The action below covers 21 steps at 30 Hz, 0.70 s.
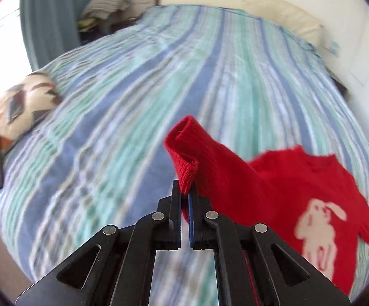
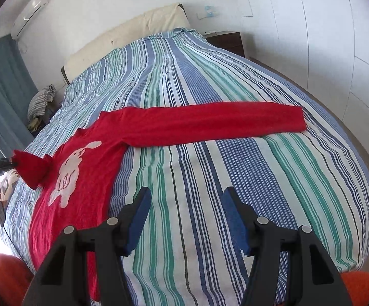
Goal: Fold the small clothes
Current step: 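Grasp the other sleeve cuff with the left tool and pull it out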
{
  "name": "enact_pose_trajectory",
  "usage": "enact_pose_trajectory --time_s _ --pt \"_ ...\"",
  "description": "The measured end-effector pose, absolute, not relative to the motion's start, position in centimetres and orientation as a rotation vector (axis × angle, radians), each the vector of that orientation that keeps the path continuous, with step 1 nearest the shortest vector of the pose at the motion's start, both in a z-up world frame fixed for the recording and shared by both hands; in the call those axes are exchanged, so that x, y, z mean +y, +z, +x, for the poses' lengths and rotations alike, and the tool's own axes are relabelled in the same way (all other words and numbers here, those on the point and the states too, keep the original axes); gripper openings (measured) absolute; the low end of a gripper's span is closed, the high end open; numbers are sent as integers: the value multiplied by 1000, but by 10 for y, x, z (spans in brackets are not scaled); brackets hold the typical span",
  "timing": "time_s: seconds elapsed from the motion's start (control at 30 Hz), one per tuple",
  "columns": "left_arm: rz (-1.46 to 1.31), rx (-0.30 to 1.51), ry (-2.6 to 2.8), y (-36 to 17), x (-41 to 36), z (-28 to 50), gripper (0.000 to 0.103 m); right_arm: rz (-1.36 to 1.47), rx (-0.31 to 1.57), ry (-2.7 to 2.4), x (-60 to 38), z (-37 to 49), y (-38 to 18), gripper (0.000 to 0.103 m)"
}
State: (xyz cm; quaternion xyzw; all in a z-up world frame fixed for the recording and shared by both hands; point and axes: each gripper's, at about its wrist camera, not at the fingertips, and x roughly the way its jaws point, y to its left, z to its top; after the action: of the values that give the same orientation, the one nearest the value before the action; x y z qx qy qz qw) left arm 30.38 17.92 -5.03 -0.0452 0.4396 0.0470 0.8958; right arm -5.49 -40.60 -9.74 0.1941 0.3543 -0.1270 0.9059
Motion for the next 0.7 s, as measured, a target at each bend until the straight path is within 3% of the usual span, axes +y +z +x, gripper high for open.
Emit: enact_pose_trajectory --time_s 0.23,0.5,0.7 --pt "-142 1011 472 -113 298 293 2 347 781 -266 -395 -43 -105 59" --pt "-184 1117 547 -173 318 283 2 352 819 -300 -400 -38 -115 59" --pt "-111 1121 531 -182 311 287 3 338 864 -329 -402 -33 -122 59"
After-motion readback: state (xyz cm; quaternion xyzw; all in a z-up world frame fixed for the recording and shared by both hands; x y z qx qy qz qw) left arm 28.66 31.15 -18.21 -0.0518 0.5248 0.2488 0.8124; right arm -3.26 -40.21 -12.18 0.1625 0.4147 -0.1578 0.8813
